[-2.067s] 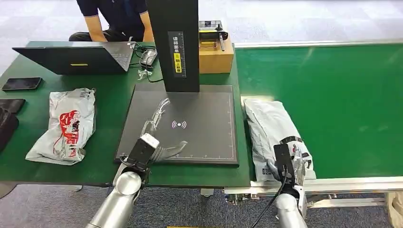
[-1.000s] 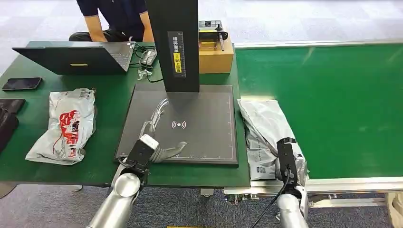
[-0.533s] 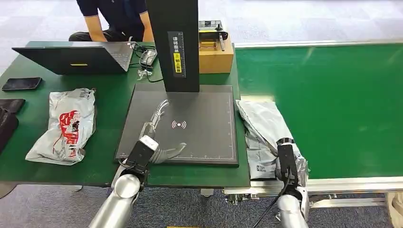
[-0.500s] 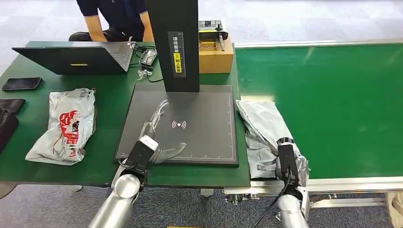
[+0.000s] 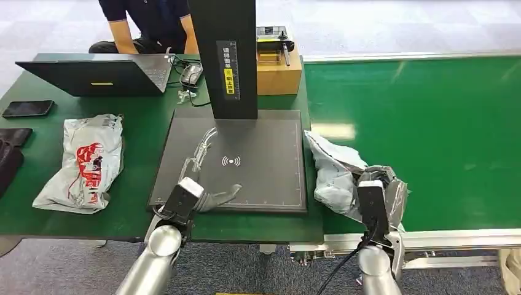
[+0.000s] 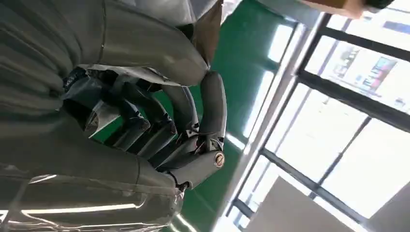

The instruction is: Moved the parcel from conveyor to table for the left to box.

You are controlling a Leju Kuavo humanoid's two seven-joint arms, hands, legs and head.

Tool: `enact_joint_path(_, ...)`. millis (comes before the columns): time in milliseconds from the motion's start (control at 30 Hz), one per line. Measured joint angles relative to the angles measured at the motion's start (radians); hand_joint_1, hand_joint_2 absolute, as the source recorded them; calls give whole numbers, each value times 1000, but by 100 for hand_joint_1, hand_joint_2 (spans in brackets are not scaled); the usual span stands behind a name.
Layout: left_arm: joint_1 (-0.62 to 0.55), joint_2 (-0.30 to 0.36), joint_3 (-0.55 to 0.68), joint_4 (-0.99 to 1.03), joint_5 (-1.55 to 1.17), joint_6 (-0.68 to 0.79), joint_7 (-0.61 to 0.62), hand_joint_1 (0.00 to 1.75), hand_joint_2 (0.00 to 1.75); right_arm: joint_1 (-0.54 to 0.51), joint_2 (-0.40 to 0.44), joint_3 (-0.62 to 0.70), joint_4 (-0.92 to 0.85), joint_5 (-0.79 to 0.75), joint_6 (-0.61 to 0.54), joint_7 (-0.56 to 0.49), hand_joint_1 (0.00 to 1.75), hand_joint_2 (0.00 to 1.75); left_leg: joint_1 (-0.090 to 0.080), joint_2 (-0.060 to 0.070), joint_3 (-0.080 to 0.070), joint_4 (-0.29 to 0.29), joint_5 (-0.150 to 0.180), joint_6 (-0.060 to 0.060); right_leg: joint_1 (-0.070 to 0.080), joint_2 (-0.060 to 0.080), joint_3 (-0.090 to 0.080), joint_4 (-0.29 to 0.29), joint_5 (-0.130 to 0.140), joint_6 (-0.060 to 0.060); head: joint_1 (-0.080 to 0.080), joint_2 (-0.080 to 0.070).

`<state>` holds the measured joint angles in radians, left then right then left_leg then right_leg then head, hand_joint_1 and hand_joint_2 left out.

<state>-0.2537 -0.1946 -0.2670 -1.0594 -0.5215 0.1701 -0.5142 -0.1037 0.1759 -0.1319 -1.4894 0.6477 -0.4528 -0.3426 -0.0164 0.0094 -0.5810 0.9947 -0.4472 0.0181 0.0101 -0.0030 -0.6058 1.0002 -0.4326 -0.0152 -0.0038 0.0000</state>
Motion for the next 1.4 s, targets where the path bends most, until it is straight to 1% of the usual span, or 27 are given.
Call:
enact_joint_path(133, 4, -4, 0, 5, -3, 5, -11, 0, 175, 17, 0, 43, -62, -2, -24, -8, 175, 175, 0, 0, 0, 0, 0, 0, 0, 0, 0, 0, 0, 0, 0, 0)
enact_joint_path(300, 6, -6, 0, 11, 1, 18, -19, 0, 175, 19, -5, 84, -90, -11, -44, -13, 175, 175, 0, 0, 0, 0, 0, 0, 0, 0, 0, 0, 0, 0, 0, 0)
enact_joint_path(667, 6, -6, 0, 16, 5, 18, -21, 0, 175, 18, -16, 119, -98, -15, -50, -14, 175, 175, 0, 0, 0, 0, 0, 0, 0, 0, 0, 0, 0, 0, 0, 0)
enact_joint_path(1200, 7, -6, 0, 18, 10, 21, -24, 0, 175, 14, -24, 129, -99, -23, -65, -16, 175, 175, 0, 0, 0, 0, 0, 0, 0, 0, 0, 0, 0, 0, 0, 0)
enact_joint_path(1300, 7, -6, 0, 19, 16, 30, -24, 0, 175, 1, -34, 151, -99, -34, -67, -16, 175, 175, 0, 0, 0, 0, 0, 0, 0, 0, 0, 0, 0, 0, 0, 0)
enact_joint_path(1400, 8, -6, 0, 22, 26, 43, -32, 0, 175, -14, -41, 185, -98, -42, -41, -20, 175, 175, 0, 0, 0, 0, 0, 0, 0, 0, 0, 0, 0, 0, 0, 0)
